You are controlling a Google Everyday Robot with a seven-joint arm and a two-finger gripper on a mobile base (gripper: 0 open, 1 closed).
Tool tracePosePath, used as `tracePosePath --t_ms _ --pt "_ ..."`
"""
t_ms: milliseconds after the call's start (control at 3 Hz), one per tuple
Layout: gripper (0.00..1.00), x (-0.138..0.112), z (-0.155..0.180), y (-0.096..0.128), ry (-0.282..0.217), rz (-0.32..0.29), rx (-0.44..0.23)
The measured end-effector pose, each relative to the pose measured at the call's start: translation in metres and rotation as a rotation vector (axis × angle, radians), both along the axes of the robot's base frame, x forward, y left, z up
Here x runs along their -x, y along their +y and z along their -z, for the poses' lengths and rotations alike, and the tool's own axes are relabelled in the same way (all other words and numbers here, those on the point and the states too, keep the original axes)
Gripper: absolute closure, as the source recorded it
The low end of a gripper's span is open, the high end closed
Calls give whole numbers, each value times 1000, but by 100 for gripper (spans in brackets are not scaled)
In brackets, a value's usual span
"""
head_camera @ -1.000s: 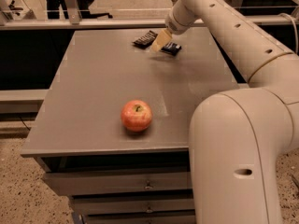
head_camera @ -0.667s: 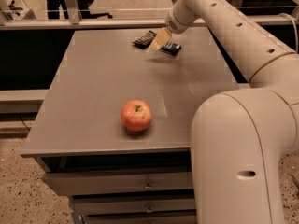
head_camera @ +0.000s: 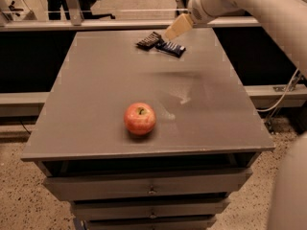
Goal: Move rxbar blueberry near rxbar chocolate
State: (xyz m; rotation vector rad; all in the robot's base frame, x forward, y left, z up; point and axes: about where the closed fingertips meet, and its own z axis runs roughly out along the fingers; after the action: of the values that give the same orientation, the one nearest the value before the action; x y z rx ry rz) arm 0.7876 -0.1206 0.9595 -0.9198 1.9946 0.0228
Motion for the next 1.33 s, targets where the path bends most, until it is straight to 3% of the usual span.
tracePosePath --t_ms 333,667,1000,1333 --pt "0 65 -64 -15 -157 13 -79" --pt "0 81 -54 -42 -183 60 -86" --pt "0 79 -51 -44 -178 64 -83" --pt "0 74 -45 -47 -166 53 -167"
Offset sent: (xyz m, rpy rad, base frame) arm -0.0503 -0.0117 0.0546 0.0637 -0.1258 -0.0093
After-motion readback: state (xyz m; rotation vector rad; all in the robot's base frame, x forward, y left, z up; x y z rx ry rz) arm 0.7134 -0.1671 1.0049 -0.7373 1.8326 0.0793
